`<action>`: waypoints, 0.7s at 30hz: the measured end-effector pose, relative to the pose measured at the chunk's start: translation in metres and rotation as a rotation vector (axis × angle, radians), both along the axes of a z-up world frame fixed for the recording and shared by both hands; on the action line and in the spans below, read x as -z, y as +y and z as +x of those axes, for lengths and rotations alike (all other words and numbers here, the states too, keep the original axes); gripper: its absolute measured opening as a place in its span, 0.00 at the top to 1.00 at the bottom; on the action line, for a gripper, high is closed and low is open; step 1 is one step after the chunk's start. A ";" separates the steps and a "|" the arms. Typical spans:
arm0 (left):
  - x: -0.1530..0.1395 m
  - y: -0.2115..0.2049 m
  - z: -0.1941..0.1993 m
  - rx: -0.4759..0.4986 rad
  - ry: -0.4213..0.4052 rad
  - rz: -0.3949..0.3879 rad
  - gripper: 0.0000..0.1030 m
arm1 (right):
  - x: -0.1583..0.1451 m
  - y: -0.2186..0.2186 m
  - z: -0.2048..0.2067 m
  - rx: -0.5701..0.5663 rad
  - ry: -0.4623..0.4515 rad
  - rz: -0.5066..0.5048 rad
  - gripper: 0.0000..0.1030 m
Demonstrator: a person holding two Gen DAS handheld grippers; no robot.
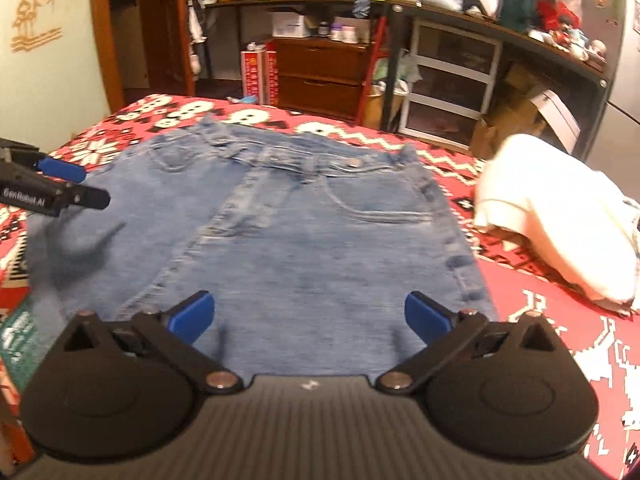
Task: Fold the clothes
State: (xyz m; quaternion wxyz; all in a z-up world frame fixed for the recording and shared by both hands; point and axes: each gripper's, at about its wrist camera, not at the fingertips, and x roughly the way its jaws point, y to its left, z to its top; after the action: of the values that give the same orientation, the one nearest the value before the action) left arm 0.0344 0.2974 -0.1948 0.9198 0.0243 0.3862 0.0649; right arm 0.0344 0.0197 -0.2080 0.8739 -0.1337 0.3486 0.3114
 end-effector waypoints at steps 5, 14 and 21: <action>0.021 -0.011 0.010 0.019 0.029 0.064 0.20 | 0.024 0.000 0.014 0.022 0.010 -0.053 0.00; 0.029 0.022 -0.012 -0.045 0.032 -0.088 0.00 | 0.046 -0.018 0.006 0.037 0.037 0.008 0.00; 0.024 0.020 -0.025 -0.084 0.130 -0.121 0.00 | 0.044 -0.028 -0.006 0.030 0.044 0.009 0.00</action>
State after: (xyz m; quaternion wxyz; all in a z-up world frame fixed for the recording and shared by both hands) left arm 0.0098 0.3170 -0.2189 0.8891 -0.0431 0.4489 0.0782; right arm 0.0283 -0.0081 -0.2524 0.8711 -0.1175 0.3685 0.3026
